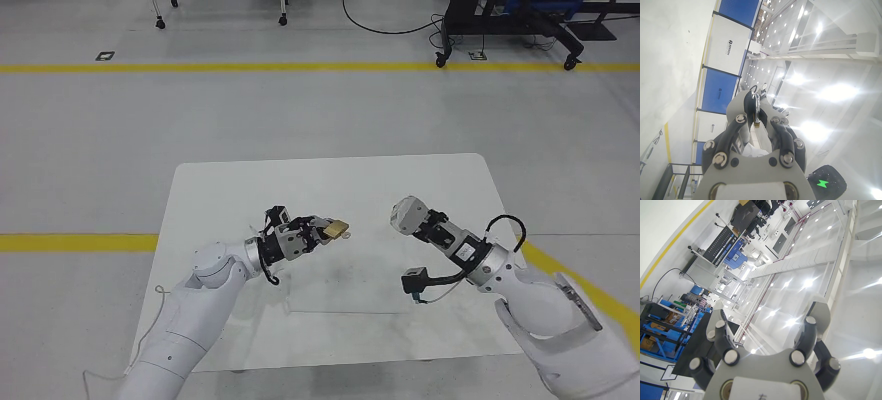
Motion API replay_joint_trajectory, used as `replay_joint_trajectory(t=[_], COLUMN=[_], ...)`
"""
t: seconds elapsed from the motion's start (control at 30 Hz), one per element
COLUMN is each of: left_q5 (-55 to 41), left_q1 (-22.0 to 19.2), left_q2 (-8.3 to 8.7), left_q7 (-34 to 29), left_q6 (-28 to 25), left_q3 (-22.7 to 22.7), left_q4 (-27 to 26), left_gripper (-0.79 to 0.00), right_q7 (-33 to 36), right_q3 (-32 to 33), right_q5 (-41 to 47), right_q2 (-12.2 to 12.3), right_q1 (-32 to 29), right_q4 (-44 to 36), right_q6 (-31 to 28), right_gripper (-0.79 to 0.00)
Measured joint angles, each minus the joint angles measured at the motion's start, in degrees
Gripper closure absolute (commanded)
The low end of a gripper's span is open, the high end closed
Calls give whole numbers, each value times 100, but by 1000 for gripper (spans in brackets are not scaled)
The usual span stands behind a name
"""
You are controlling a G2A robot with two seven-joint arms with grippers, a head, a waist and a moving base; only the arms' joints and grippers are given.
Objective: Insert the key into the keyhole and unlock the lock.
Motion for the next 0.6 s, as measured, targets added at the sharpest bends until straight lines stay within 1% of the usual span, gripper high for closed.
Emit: replay_joint_trajectory(t=[0.03,0.1,0.17,0.2,0.37,0.43,0.5,0.6], left_q5=[0,0,0,0,-1,-136,-352,-361], left_q1=[0,0,0,0,1,-10,-41,-41], left_q2=[0,0,-1,-1,-1,-24,-31,-30], left_q7=[0,0,0,0,0,-20,-26,-25], left_q6=[-7,-17,-18,-18,-18,129,512,602], left_q3=[0,0,0,0,0,36,46,44], left_q4=[1,3,3,3,4,66,87,84], left_gripper=[0,0,0,0,0,0,0,0], right_q7=[-2,-8,-8,-8,-8,-8,-8,-8], right_q3=[0,0,1,1,1,1,1,1], right_q5=[0,0,0,-1,-1,-1,-1,-1], right_q2=[-23,-47,-47,-47,-47,-47,-47,-47], right_q1=[-5,-11,-11,-11,-11,-11,-11,-11], right_q4=[2,5,5,5,5,5,5,5], right_q6=[-1,-3,-3,-3,-3,-3,-3,-3], right_gripper=[-760,-754,-760,-785,-785,-785,-785,-785])
